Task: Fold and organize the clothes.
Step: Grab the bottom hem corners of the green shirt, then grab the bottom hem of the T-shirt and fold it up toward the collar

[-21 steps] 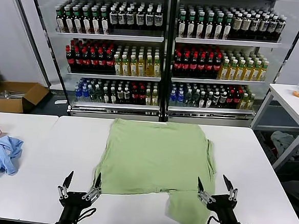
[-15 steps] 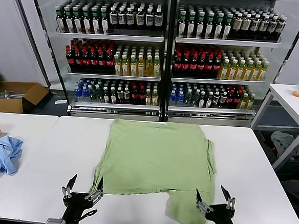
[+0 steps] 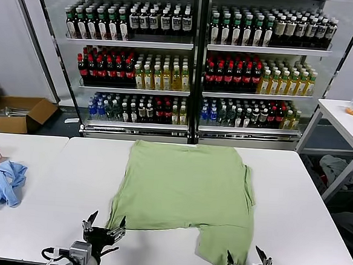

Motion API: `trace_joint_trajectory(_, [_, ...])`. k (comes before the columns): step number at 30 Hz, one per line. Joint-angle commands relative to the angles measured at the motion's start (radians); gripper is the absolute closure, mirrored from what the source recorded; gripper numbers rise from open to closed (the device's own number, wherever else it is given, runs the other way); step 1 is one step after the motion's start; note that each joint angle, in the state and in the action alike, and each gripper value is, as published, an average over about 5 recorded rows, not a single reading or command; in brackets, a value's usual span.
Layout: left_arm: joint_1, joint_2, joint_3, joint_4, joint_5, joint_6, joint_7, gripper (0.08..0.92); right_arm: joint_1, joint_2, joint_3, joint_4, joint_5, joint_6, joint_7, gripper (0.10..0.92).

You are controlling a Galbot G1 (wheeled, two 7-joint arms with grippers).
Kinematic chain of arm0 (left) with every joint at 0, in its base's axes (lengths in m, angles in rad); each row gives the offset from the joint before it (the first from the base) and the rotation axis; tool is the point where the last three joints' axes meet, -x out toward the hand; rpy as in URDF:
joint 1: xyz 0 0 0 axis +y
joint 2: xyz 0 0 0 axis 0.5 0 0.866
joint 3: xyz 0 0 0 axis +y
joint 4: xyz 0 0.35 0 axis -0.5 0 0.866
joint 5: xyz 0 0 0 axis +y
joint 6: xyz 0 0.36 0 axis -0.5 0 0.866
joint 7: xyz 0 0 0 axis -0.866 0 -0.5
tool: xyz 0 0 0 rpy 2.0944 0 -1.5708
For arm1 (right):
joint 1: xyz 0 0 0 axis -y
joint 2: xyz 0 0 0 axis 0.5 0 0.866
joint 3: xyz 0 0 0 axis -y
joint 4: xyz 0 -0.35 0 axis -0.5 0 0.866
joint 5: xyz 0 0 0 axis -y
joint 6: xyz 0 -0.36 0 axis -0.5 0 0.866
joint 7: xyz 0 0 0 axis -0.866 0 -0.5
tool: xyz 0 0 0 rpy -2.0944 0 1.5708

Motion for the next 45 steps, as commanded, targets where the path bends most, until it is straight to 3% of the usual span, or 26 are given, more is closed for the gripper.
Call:
trace_joint_trajectory(1, [-0.048,0.018,0.01,0.061,-0.01,0.055,0.0,0.177,-0.012,0.0,-0.006,-0.008,0.019,-0.036,-0.001,0.203])
trace_joint_trajectory(6, [-0.051,0.019,0.019,0.07,-0.034,0.054,0.002,0.179,-0.024,0.003,-0.016,-0.008,0.029,-0.044,0.007,0.21])
trace_joint_trajectory(9, [-0.055,0.016,0.018,0.081,-0.042,0.055,0.003,0.212,-0.031,0.002,-0.018,-0.007,0.039,-0.045,0.012,0.263])
trace_joint_trajectory(25, [-0.029,0.013,0.007,0.075,-0.08,0.057,0.012,0.668,-0.03,-0.004,-0.03,-0.003,0.076,-0.034,0.005,0.722])
trace_joint_trajectory(32, [-0.018,0.01,-0.009,-0.009,-0.201,0.032,0.022,0.86,-0.032,-0.013,-0.001,0.036,0.076,0.014,-0.018,0.906])
trace_joint_trajectory(40, [-0.005,0.017,-0.046,-0.127,-0.308,-0.019,0.014,0.905,-0.006,-0.056,0.079,0.103,0.097,0.083,-0.039,0.92])
trace_joint_trajectory(45, [-0.021,0.031,-0.057,-0.13,-0.349,-0.026,0.015,0.906,0.041,-0.078,0.135,0.116,0.145,0.086,-0.042,0.92])
